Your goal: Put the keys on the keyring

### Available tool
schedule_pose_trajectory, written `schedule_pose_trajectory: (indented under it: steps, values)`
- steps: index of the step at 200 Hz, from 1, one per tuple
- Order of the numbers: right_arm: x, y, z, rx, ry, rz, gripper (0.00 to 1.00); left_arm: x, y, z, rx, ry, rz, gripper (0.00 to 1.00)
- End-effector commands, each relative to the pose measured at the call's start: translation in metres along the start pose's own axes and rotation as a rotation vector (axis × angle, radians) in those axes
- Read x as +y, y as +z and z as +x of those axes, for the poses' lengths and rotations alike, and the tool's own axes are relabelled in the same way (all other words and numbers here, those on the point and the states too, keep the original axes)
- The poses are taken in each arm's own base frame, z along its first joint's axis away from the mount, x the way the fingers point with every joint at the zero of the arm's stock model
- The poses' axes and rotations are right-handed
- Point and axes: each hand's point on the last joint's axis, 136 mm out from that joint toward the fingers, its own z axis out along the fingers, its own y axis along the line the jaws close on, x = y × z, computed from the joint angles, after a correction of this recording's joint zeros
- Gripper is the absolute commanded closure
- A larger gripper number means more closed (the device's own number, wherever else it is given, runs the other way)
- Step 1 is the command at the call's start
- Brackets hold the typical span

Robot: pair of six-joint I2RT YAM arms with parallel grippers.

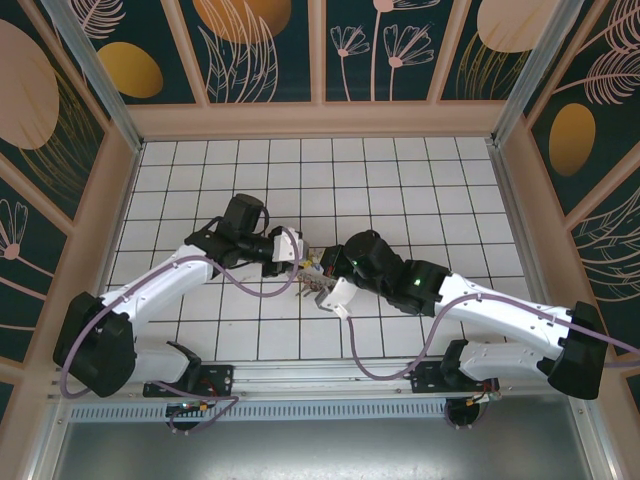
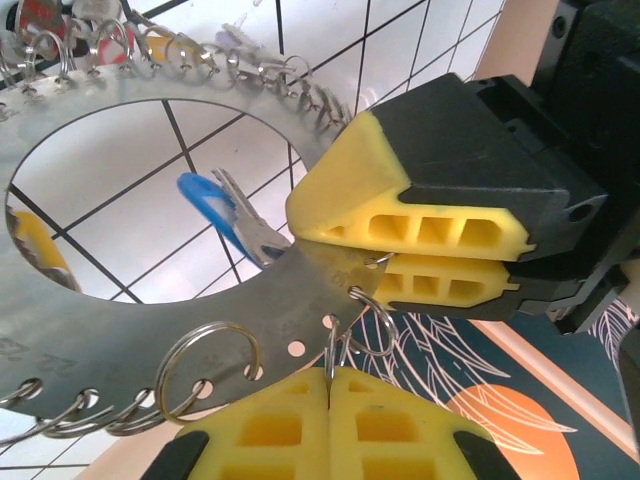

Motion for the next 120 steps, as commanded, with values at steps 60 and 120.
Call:
schedule_pose_trajectory:
  steps: [60, 120]
  values:
    - [-0.006, -0.014, 0.024, 0.116, 0.025, 0.016, 0.57, 0.037, -0.029, -0.027, -0.015, -0.148, -0.244, 1.00]
    - [-0.073, -0.047, 0.026, -0.090, 0.785, 0.273, 0.54, 0.071, -0.057, -0.025, 0.016, -0.024, -0.540, 1.00]
